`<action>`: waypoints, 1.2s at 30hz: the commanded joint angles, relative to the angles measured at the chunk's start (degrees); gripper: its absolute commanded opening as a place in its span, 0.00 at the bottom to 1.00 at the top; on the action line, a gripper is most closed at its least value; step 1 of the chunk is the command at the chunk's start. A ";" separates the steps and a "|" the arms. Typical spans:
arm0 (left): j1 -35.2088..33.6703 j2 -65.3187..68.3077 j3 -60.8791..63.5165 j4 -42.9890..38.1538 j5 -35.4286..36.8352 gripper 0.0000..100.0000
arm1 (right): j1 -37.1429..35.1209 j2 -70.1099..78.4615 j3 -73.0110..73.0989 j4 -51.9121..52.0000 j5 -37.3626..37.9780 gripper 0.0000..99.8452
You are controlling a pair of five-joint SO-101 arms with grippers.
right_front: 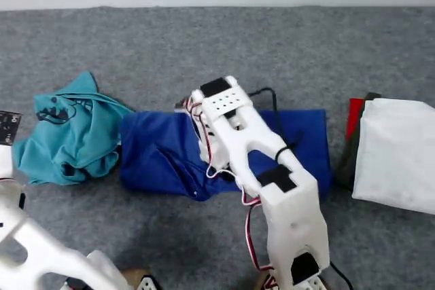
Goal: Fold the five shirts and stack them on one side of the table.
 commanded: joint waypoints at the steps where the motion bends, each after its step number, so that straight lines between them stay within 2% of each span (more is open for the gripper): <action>1: 0.44 -0.97 -0.13 -1.05 -0.62 0.02 | -0.92 1.80 -0.35 2.24 -0.44 0.01; 10: 0.44 -0.97 -0.13 -1.05 -0.62 0.02 | -2.15 -6.99 -6.86 2.33 -0.44 0.01; 15: 1.05 -1.05 2.42 -2.29 -0.62 0.02 | -4.97 -12.00 -8.35 2.33 -0.62 0.13; 17: 1.23 -1.32 3.65 -2.64 -0.62 0.02 | -7.16 -13.05 -8.35 2.33 -2.02 0.15; 25: 1.32 -1.32 3.74 -2.64 -0.62 0.02 | -14.73 -12.18 -8.26 1.54 -2.11 0.04; 31: 1.32 -1.32 3.82 -2.55 -0.62 0.02 | -14.20 -4.53 -10.73 1.01 -1.93 0.03; 36: 1.23 -1.32 4.00 -2.37 -0.62 0.02 | -12.18 2.15 -17.85 -1.54 5.27 0.02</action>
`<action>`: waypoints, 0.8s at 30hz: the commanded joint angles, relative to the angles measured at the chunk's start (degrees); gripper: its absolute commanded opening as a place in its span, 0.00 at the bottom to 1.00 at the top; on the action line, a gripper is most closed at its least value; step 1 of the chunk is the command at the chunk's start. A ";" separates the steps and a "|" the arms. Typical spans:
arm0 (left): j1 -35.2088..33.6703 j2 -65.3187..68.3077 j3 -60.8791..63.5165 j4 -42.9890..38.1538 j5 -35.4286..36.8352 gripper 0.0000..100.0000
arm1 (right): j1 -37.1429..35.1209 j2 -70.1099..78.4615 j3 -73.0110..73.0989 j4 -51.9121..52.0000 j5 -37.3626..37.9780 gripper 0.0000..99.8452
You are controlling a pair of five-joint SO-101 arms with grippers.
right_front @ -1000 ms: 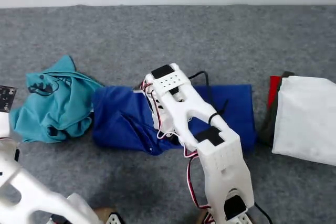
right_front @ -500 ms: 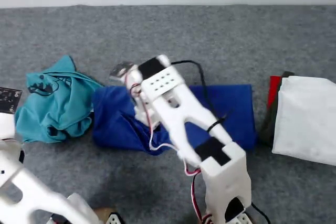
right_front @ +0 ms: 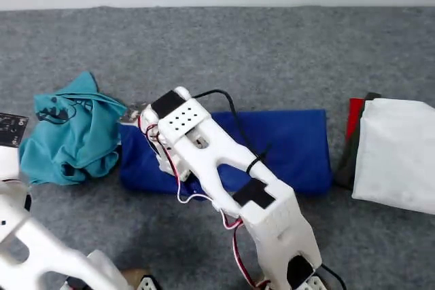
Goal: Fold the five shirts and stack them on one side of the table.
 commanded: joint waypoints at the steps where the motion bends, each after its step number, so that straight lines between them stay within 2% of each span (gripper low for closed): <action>1: 0.35 -1.32 -0.04 -0.70 -0.62 0.02 | 2.24 3.21 -7.47 -1.63 4.75 0.02; 8: 0.09 -1.32 -0.04 -0.70 -0.62 0.02 | 4.88 13.85 -21.27 -1.98 7.21 0.02; 13: 0.09 -1.32 -0.22 -0.70 -0.62 0.02 | 6.02 17.98 -28.31 3.12 7.03 0.02; 19: 0.09 -1.32 -0.40 -0.97 -0.62 0.02 | 4.09 7.60 -28.40 3.30 3.78 0.02; 24: 0.26 -1.32 -0.40 -0.97 -0.62 0.02 | -0.04 -3.12 -16.79 3.30 0.53 0.02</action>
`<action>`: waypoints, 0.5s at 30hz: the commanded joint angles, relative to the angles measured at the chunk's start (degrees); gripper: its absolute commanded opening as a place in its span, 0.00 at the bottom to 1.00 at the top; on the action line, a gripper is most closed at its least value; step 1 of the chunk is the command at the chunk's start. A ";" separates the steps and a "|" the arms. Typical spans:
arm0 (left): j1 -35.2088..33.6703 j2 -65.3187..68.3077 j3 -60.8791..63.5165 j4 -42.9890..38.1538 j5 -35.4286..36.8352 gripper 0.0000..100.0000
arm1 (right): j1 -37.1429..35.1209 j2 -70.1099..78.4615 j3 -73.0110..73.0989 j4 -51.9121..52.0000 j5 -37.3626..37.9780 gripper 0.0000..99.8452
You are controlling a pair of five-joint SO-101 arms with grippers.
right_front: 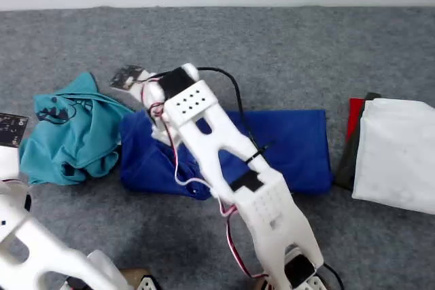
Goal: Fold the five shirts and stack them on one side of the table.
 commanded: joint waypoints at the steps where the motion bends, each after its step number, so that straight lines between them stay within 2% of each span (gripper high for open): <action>1: 0.35 -1.32 -0.40 -0.97 -0.62 0.02 | -3.38 -10.77 7.74 2.42 -3.08 0.02; 8: 0.44 -1.32 -0.40 -0.97 -0.62 0.02 | -10.86 -18.15 24.09 2.24 -6.77 0.01; 15: 0.44 -1.32 -0.40 -0.97 -0.62 0.02 | -7.69 -13.41 29.27 1.54 -6.42 0.01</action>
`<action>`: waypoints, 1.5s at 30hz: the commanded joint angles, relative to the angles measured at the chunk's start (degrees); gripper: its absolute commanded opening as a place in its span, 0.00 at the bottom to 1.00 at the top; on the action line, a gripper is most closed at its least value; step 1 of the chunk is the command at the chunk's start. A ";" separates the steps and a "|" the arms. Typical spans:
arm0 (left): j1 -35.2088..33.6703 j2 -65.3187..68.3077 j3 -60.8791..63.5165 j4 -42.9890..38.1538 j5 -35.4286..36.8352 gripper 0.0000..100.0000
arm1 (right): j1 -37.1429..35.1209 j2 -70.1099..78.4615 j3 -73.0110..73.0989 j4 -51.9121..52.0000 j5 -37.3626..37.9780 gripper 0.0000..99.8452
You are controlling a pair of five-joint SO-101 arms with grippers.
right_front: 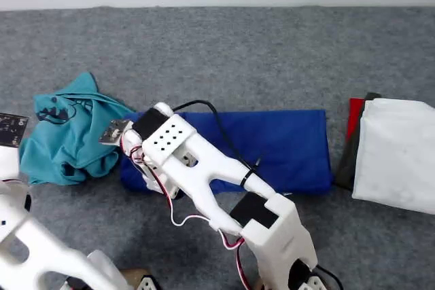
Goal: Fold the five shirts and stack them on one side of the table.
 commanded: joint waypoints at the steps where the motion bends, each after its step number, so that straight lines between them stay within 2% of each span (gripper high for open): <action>1: 0.44 -1.32 -0.40 -0.97 -0.62 0.02 | 3.56 1.54 -0.09 0.66 0.26 0.01; 7: 0.44 -1.32 -0.31 -0.97 -0.62 0.02 | 12.26 6.81 -0.09 -3.74 7.91 0.01; 12: 0.44 -1.32 -0.04 -0.97 -0.62 0.02 | 15.52 9.98 -0.18 -7.87 9.76 0.01; 18: 0.44 -1.32 -0.04 -0.97 -0.62 0.02 | 14.81 10.77 -0.44 -12.00 9.76 0.01; 26: 0.44 -1.32 -0.04 -0.97 -0.62 0.02 | 15.43 11.21 -11.34 -10.51 10.37 0.01; 33: 0.44 -1.32 -0.40 -0.97 -0.62 0.02 | 15.34 9.36 -22.07 2.59 11.87 0.01; 38: 0.44 -1.32 -0.48 -0.97 -0.53 0.02 | 14.99 3.56 -19.08 2.42 10.37 0.01; 41: 0.44 -1.32 -0.48 -0.97 -0.53 0.02 | 13.23 -0.31 -15.03 2.51 10.02 0.01; 45: 0.44 -1.32 -0.48 -0.97 -0.53 0.02 | 8.66 -6.55 -8.44 2.42 5.71 0.01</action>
